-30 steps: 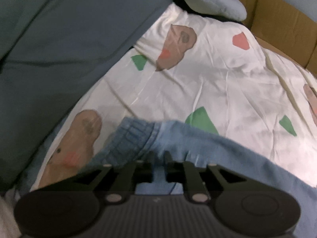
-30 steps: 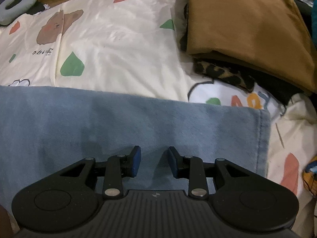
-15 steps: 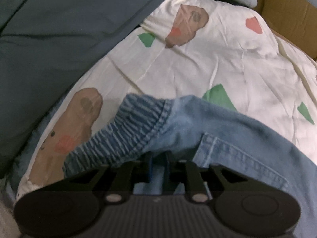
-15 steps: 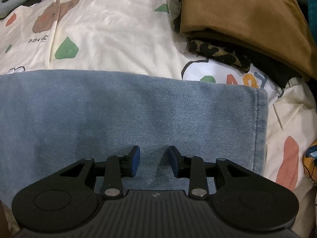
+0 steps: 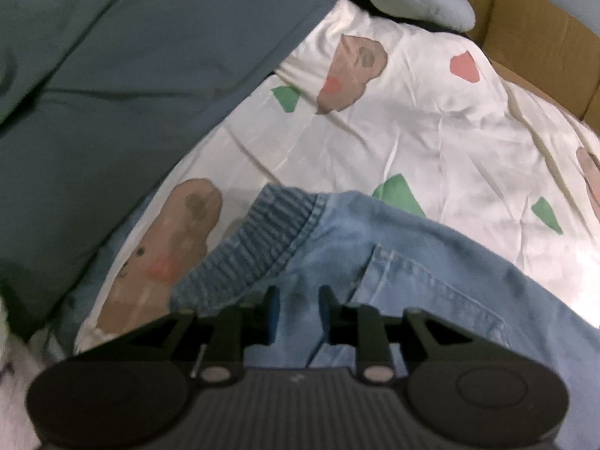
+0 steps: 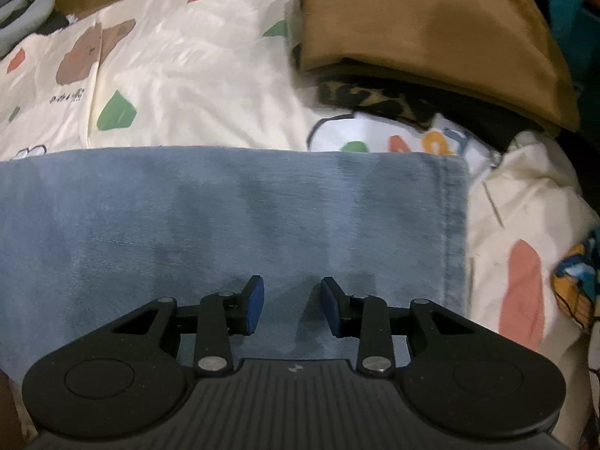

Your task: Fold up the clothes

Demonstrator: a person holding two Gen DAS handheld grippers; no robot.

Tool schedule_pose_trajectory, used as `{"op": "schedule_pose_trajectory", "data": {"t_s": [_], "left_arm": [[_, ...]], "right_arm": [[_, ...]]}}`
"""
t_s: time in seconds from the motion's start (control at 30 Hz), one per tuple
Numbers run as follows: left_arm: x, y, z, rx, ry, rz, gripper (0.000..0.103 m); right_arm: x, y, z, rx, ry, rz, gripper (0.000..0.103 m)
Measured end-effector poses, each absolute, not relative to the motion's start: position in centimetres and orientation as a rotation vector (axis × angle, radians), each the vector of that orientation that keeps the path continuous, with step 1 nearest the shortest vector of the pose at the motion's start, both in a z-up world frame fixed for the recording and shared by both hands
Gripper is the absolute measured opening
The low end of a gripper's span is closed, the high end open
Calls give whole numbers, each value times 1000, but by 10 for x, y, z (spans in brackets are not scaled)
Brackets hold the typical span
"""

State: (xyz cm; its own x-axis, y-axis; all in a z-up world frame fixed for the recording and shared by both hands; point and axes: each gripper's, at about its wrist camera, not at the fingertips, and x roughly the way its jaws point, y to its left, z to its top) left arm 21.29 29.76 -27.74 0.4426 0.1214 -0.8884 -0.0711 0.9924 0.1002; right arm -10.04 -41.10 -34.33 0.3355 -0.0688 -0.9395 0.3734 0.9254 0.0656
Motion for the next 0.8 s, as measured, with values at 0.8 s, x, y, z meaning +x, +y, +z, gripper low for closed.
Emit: {"op": "schedule_pose_trajectory", "data": {"t_s": [0.8], "left_arm": [[214, 316, -339, 143, 1162, 208, 28]], "right_arm": [[-141, -432, -349, 288, 1283, -344, 40]]}}
